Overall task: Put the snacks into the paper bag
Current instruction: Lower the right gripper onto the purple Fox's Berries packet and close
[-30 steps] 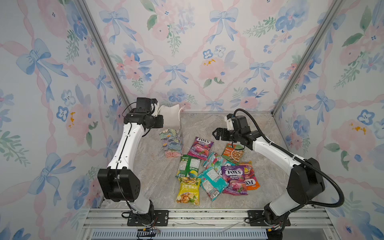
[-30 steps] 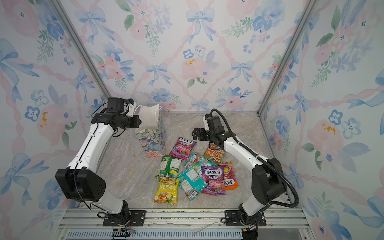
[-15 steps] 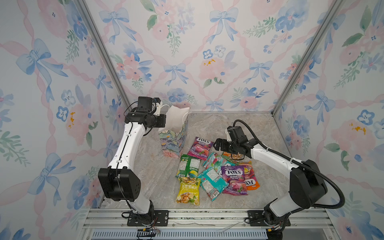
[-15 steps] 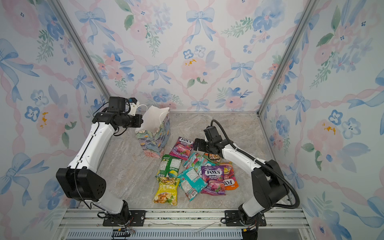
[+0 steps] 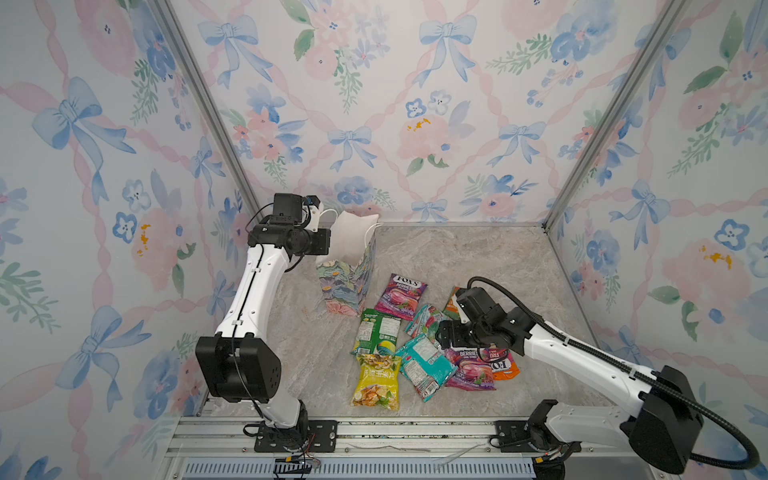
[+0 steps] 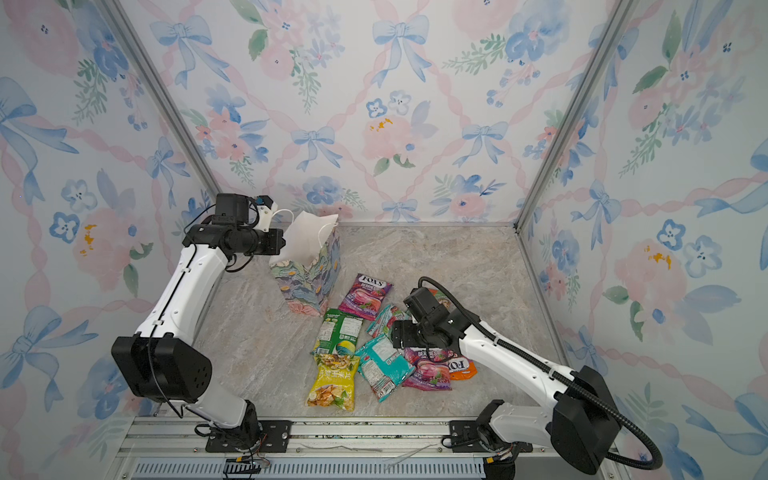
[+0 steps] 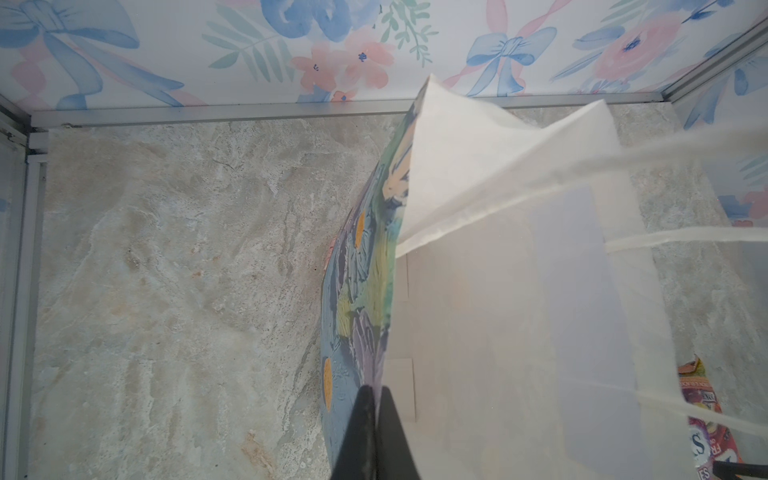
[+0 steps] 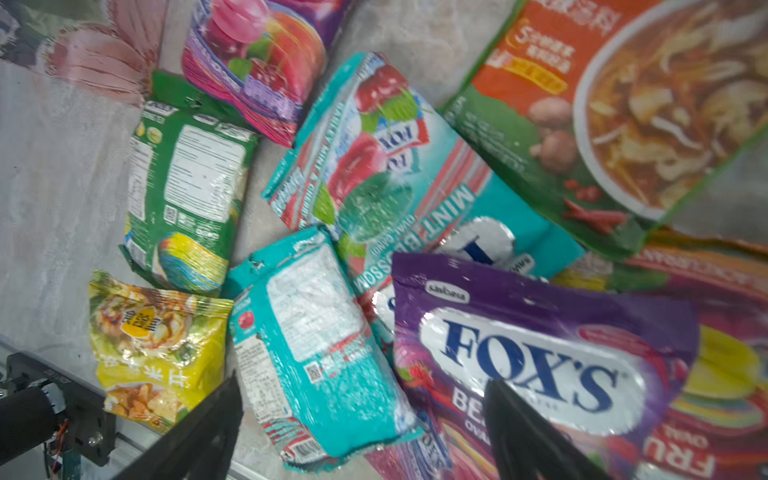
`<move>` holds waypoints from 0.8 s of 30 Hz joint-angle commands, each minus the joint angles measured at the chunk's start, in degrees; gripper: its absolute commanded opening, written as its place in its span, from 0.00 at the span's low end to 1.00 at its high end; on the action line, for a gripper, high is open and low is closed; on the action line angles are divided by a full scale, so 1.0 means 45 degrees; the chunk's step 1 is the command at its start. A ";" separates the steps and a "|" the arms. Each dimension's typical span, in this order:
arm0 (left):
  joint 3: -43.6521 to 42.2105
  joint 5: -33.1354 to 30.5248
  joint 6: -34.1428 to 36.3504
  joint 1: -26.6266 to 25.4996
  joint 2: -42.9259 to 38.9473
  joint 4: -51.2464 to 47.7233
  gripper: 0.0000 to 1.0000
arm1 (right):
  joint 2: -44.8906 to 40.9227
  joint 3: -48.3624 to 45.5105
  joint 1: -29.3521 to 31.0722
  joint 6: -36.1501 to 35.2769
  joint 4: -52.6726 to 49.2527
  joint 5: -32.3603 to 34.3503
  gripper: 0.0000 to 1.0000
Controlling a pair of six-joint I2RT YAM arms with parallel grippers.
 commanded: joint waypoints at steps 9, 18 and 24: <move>-0.0246 0.0611 0.0110 0.0163 -0.0523 -0.0027 0.00 | -0.3119 -0.3100 -0.2632 0.1539 -0.1129 -0.0880 0.87; -0.0271 0.0727 0.0096 0.0166 -0.0460 -0.0032 0.00 | -0.3151 -0.4282 -0.2829 0.1846 0.0005 -0.1650 0.82; -0.0253 0.0884 0.0057 0.0156 -0.0434 -0.0036 0.00 | -0.2924 -0.4690 -0.2835 0.1929 0.0978 -0.1967 0.74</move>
